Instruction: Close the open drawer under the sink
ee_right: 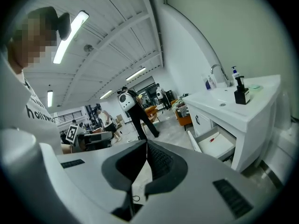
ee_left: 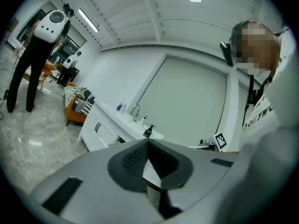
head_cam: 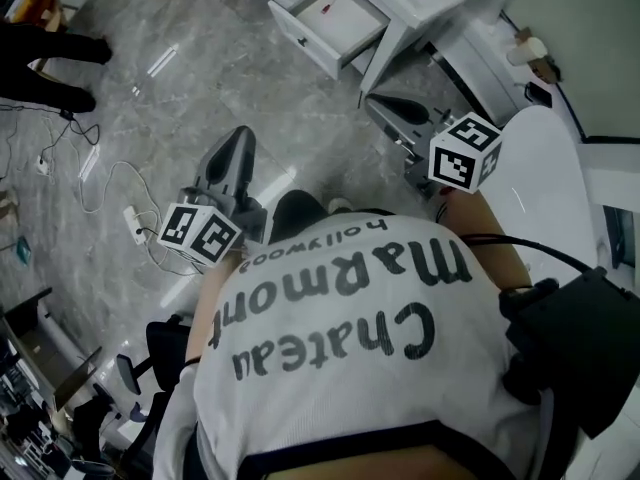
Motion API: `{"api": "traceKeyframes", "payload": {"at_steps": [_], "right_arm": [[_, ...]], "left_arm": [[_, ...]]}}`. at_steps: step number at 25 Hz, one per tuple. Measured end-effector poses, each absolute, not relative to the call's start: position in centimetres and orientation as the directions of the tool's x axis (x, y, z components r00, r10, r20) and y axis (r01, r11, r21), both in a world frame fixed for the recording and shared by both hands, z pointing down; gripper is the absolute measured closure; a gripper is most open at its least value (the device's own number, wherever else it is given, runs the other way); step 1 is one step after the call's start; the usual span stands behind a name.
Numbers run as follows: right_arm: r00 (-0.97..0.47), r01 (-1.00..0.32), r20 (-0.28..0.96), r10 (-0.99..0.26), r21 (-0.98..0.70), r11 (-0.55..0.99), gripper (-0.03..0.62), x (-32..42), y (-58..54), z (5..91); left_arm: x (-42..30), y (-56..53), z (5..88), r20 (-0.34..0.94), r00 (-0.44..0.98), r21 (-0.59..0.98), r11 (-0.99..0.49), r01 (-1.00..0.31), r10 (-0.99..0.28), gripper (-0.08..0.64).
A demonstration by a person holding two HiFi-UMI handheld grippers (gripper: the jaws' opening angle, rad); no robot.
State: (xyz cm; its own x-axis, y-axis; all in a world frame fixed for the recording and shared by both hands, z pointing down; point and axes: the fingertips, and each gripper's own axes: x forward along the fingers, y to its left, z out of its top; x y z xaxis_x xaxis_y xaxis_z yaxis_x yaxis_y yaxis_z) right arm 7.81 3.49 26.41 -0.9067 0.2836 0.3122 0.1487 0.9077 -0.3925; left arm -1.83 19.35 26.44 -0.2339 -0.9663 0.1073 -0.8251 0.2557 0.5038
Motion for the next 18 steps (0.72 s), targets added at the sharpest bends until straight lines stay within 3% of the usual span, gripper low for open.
{"api": "traceKeyframes", "payload": {"at_steps": [7,18], "right_arm": [[-0.931,0.089,0.289,0.222,-0.41,0.908,0.58,2.8,2.2,26.5],[-0.976,-0.176,0.2,-0.086,-0.493,0.852,0.58,-5.2,-0.7,25.2]], "left_arm": [[-7.3,17.1,25.7,0.113,-0.145,0.47,0.182,-0.864,-0.983,0.551],[-19.7,12.8,26.3,0.156,0.157,0.46,-0.069,-0.885,-0.975,0.551]]}}
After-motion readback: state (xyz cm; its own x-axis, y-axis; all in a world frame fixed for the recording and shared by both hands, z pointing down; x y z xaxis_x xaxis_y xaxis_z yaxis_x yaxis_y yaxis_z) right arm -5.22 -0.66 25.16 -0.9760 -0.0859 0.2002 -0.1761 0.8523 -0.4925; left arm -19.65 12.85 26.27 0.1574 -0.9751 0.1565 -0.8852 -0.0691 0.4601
